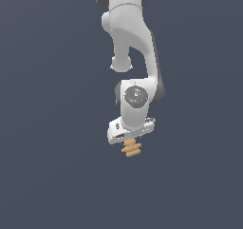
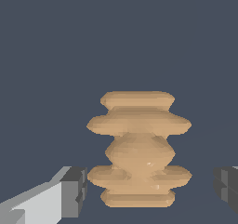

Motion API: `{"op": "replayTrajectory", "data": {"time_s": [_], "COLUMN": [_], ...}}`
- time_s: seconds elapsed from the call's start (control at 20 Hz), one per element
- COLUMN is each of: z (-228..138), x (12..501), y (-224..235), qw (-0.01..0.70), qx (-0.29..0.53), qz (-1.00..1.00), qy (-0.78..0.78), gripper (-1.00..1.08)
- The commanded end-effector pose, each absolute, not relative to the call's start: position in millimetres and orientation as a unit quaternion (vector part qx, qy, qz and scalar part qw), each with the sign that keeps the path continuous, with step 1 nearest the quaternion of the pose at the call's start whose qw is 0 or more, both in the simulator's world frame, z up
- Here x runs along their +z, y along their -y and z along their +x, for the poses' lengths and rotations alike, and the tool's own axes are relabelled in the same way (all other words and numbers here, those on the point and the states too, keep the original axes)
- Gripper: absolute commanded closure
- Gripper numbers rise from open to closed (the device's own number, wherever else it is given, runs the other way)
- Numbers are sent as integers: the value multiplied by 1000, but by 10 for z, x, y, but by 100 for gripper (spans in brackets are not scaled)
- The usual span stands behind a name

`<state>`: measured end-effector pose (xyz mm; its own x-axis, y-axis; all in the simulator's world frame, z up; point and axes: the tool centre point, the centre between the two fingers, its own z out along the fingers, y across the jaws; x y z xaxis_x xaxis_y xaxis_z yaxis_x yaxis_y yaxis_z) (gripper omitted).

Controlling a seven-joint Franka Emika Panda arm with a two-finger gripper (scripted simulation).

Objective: Pick up the object and move it to a goal position.

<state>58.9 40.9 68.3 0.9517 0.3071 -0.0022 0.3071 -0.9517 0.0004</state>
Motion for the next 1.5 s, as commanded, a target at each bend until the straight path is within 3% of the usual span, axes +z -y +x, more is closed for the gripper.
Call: {"op": "replayTrajectory", "data": {"time_s": [0.0, 0.85, 0.9, 1.45], "z": [591, 599, 599, 599], "x": [683, 178, 178, 181], "y": [-409, -414, -414, -413], "qw": [0, 0, 0, 0], "qx": [-1, 0, 0, 0], "qz": [988, 988, 988, 988], "qy": [-155, -157, -157, -157], "gripper": [-92, -92, 108, 108]}}
